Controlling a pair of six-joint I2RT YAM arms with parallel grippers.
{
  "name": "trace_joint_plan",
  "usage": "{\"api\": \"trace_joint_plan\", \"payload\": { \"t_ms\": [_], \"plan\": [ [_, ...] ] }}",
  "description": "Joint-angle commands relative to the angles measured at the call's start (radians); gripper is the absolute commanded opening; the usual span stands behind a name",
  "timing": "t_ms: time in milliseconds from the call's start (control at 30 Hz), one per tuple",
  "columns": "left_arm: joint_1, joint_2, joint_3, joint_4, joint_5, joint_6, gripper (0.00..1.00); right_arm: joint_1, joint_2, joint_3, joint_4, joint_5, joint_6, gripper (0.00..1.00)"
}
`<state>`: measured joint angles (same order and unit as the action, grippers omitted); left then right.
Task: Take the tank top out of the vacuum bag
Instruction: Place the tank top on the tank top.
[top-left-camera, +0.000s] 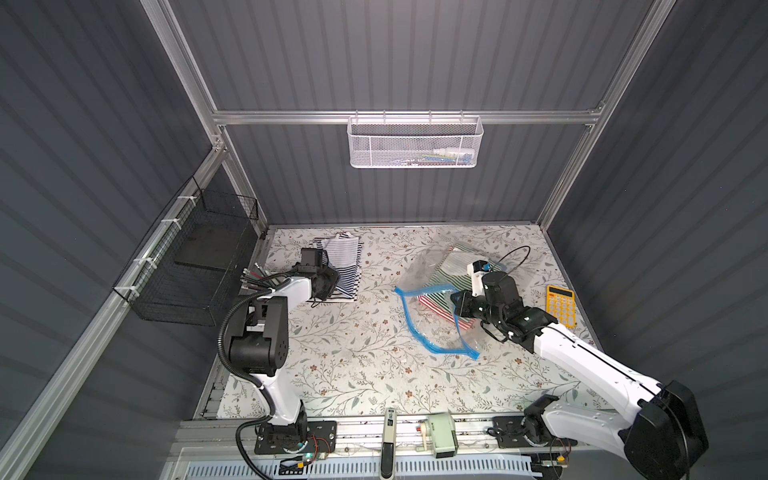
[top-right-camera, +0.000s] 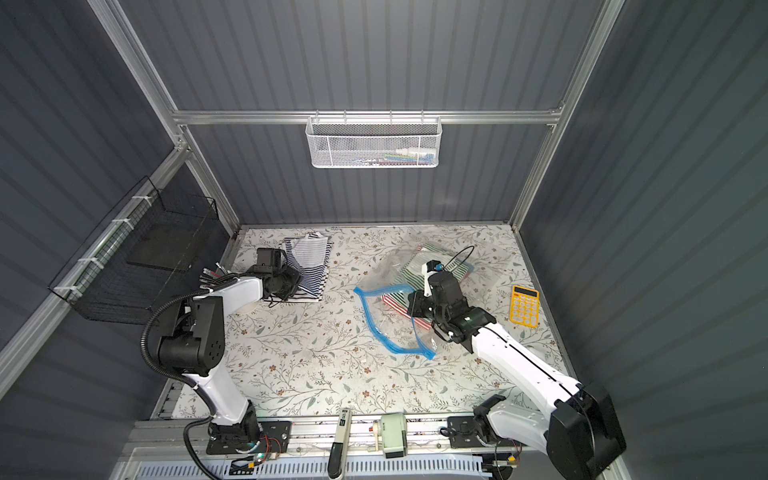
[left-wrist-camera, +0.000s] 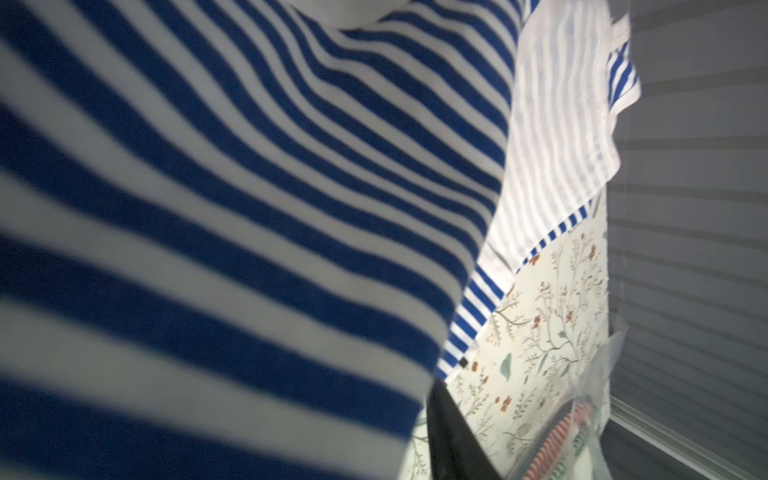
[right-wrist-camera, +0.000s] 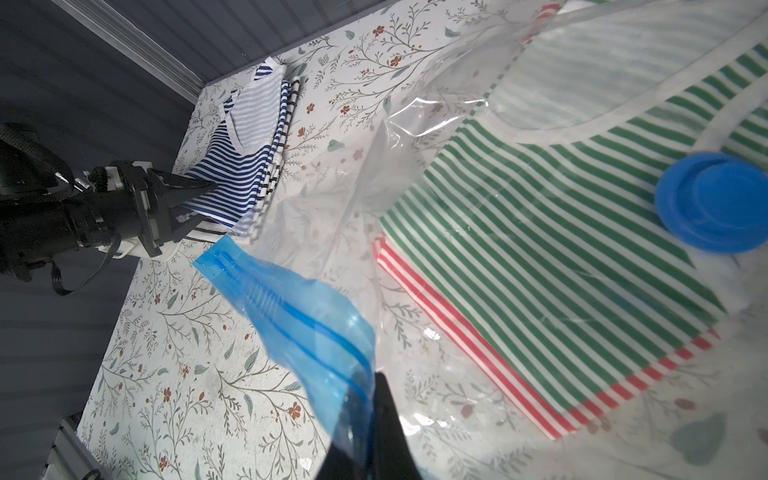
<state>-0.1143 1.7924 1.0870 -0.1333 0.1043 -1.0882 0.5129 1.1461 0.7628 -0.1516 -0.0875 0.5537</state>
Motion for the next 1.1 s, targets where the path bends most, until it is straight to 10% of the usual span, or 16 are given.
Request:
{"api": "trace_joint_plan", "payload": {
  "t_ms": [0,333,500,767,1067],
  "plan": [
    [-0.01,-0.053,0.001,-0.122,-0.041,0.094,0.41,-0.002,-0.014,-0.014,0.017,-0.011,0.013,0.0],
    [-0.01,-0.176,-0.034,-0.275,-0.139,0.277,0.53,-0.003,-0.052,-0.014,0.005,0.002,0.007,0.0],
    [-0.01,-0.3,-0.022,-0.297,-0.161,0.341,0.87,-0.003,-0.043,-0.018,0.014,-0.012,0.014,0.0],
    [-0.024,-0.212,0.138,-0.439,-0.184,0.489,0.82,-0.003,-0.039,-0.05,0.061,-0.034,0.051,0.0],
    [-0.056,-0.074,0.36,-0.674,-0.588,0.729,0.78,-0.002,-0.054,-0.058,0.052,-0.017,0.04,0.0]
  ]
}}
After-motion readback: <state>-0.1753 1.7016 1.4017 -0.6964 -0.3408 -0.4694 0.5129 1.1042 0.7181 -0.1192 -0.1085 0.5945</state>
